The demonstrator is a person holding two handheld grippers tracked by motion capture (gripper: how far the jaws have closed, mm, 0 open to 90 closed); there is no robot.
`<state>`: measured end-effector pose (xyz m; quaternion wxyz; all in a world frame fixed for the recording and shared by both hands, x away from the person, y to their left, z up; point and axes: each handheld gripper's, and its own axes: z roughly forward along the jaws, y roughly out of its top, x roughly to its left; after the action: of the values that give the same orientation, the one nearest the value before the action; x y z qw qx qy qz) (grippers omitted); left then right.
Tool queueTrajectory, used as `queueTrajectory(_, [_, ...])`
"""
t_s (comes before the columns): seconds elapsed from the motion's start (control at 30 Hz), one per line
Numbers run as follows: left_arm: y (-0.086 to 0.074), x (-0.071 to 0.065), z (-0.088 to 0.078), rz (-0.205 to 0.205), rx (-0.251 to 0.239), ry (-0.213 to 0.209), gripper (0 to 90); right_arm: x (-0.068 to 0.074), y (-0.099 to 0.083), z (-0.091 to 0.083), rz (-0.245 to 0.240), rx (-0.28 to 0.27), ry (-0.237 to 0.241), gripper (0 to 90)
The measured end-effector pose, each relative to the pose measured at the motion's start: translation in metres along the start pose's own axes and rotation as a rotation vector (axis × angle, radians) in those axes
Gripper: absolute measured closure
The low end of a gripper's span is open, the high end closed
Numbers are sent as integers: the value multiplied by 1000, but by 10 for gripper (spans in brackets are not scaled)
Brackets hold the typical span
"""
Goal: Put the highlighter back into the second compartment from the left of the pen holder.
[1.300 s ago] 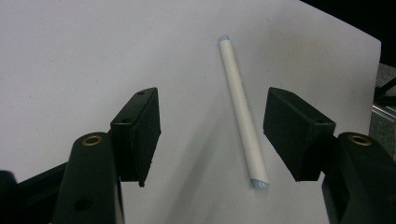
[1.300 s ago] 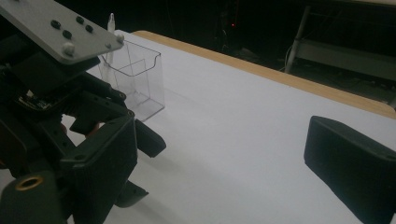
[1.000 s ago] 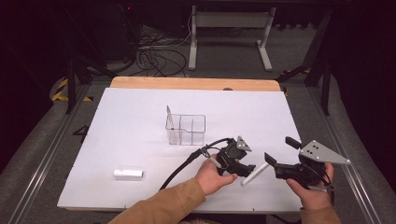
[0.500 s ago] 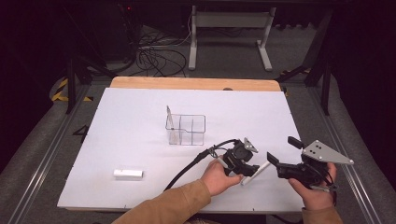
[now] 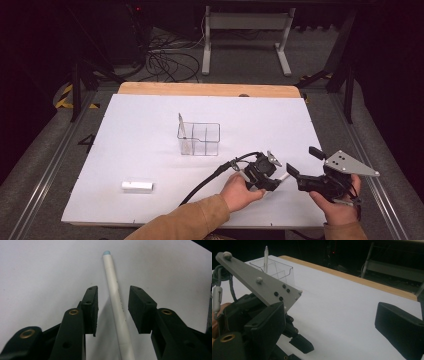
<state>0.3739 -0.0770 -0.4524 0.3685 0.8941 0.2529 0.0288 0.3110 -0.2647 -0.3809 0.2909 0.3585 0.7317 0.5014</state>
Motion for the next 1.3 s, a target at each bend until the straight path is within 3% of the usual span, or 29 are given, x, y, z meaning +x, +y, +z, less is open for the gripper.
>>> queueTrajectory(0.2, [0, 0, 6, -6, 4, 13, 649, 0, 0, 0, -9, 3, 4, 103])
queueTrajectory(0.53, [0, 0, 16, 12, 65, 19, 726, 1, 0, 0, 2, -1, 4, 104])
queueTrajectory(0.83, [2, 0, 17, 11, 75, 32, 777, 0, 0, 0, -4, 3, 6, 104])
queueTrajectory(1.3, [5, 3, -6, 16, -1, 41, 780, 0, 0, -1, -14, -4, 13, 104])
